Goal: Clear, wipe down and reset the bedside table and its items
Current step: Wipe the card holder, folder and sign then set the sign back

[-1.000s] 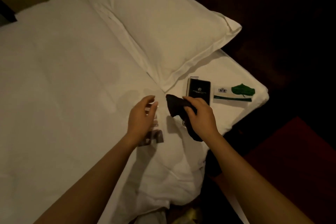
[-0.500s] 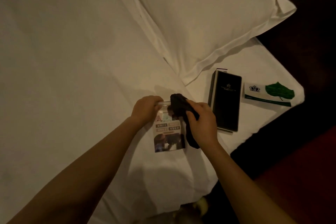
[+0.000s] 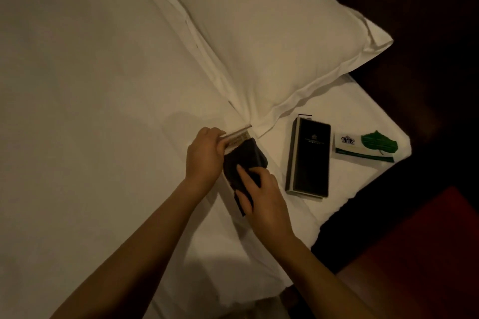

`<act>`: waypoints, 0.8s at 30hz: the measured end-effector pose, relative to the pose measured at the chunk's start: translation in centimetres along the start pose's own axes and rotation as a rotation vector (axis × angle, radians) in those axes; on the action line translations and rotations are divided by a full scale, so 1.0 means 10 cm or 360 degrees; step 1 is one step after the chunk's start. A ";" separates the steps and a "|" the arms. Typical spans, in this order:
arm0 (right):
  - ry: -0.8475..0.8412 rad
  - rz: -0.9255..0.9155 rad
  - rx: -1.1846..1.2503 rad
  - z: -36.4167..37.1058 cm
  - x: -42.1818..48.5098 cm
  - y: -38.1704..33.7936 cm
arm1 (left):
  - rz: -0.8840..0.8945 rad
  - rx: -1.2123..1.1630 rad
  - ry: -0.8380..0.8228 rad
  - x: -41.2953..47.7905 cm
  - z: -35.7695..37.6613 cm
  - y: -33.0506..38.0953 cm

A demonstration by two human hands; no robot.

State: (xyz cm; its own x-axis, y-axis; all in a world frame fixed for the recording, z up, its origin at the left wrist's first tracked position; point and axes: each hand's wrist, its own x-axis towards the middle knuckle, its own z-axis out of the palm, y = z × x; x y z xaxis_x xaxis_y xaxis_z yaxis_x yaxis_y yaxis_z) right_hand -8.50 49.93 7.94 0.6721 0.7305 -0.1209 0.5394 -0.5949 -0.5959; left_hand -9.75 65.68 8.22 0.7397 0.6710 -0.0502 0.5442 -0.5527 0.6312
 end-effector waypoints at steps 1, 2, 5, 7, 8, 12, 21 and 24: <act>0.0029 -0.0004 -0.0010 -0.07 -0.01 0.03 | 0.0008 -0.0052 0.0025 -0.03 -0.03 0.05; 0.0072 0.0017 -0.0005 -0.15 0.01 0.07 | 0.0015 -0.0102 0.0047 -0.07 -0.05 0.10; 0.0250 0.0248 0.0025 -0.38 0.18 0.13 | -0.0048 -0.0250 0.0093 -0.17 -0.08 0.30; 0.0320 0.0365 0.0007 -0.49 0.26 0.07 | -0.0156 -0.0397 0.0170 -0.19 -0.09 0.46; 0.0324 0.0352 0.0000 -0.53 0.25 0.01 | -0.0201 -0.0466 0.0213 -0.19 -0.10 0.54; 0.0288 0.0145 0.0033 -0.53 0.01 -0.18 | -0.0248 -0.0576 0.0263 -0.20 -0.14 0.78; 0.0394 0.0404 0.0113 -0.93 0.08 0.38 | -0.0243 -0.0588 0.0335 -0.28 -0.16 0.99; 0.0529 0.0603 0.0512 -1.12 0.09 0.54 | -0.0517 -0.0697 0.0329 -0.24 -0.13 0.98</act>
State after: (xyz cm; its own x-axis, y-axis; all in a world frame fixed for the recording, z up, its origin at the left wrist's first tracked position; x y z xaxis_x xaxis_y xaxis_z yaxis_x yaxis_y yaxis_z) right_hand 0.71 43.63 13.45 0.9383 0.3124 -0.1480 0.0852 -0.6240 -0.7767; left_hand -6.75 59.28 15.53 0.4455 0.8789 -0.1704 0.4832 -0.0759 0.8722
